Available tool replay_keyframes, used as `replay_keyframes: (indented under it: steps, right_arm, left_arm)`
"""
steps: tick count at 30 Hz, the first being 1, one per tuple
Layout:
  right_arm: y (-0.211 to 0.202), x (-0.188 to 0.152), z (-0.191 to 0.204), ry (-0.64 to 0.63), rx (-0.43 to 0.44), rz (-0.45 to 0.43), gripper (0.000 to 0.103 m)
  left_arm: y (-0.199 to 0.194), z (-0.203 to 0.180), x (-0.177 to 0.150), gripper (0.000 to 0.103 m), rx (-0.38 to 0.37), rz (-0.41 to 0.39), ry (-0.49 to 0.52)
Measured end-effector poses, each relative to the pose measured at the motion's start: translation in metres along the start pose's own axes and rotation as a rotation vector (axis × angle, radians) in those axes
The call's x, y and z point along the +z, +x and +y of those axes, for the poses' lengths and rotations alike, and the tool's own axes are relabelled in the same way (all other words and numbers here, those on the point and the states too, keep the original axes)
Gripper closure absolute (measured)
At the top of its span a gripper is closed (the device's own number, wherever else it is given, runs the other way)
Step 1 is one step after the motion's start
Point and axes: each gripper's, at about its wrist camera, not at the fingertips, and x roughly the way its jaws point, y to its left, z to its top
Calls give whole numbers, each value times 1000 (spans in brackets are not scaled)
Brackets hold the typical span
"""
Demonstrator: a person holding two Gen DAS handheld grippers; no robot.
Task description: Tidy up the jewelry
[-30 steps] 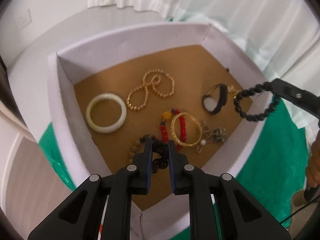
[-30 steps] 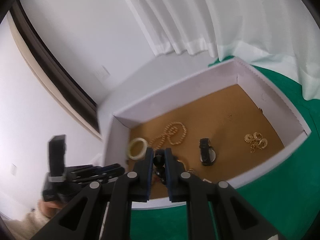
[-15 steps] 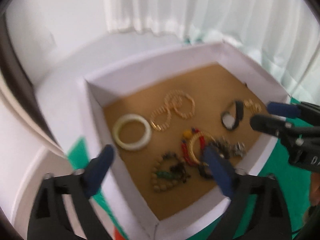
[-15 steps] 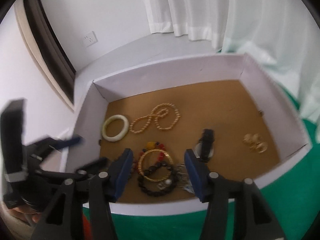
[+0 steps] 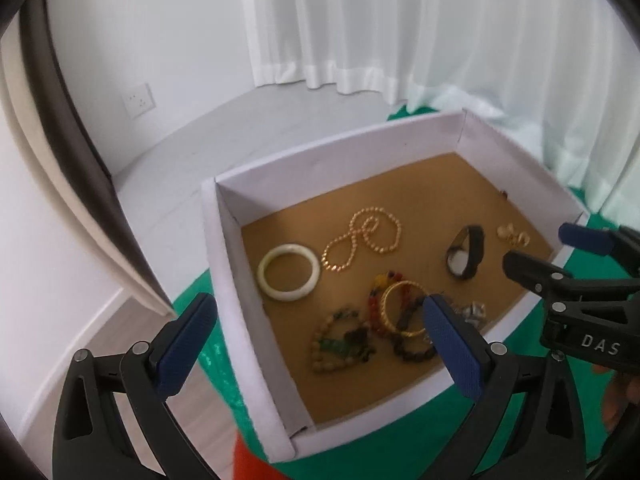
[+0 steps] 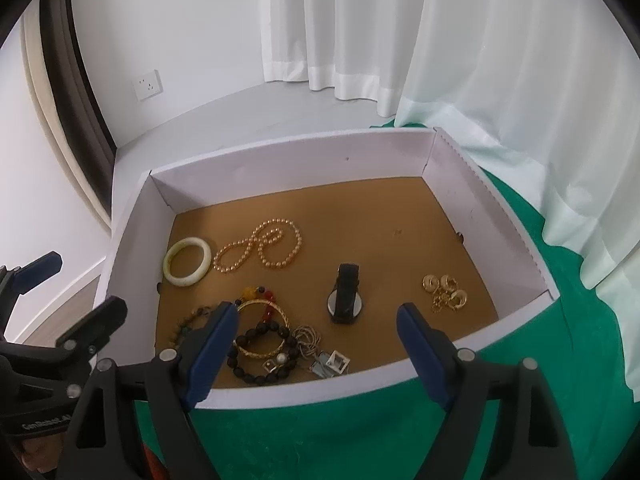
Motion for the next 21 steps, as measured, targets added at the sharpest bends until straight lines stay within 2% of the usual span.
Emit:
replay_keyframes:
  steps: [7, 13, 21]
  right_arm:
    - [1, -5, 6, -25, -34, 11, 20]
    - [2, -5, 7, -29, -51, 14, 20]
    - [2, -6, 11, -42, -60, 22, 20]
  left_arm:
    - [4, 6, -2, 1, 12, 28, -34]
    - [10, 9, -3, 1, -12, 78, -55]
    - [3, 8, -3, 1, 25, 52, -40]
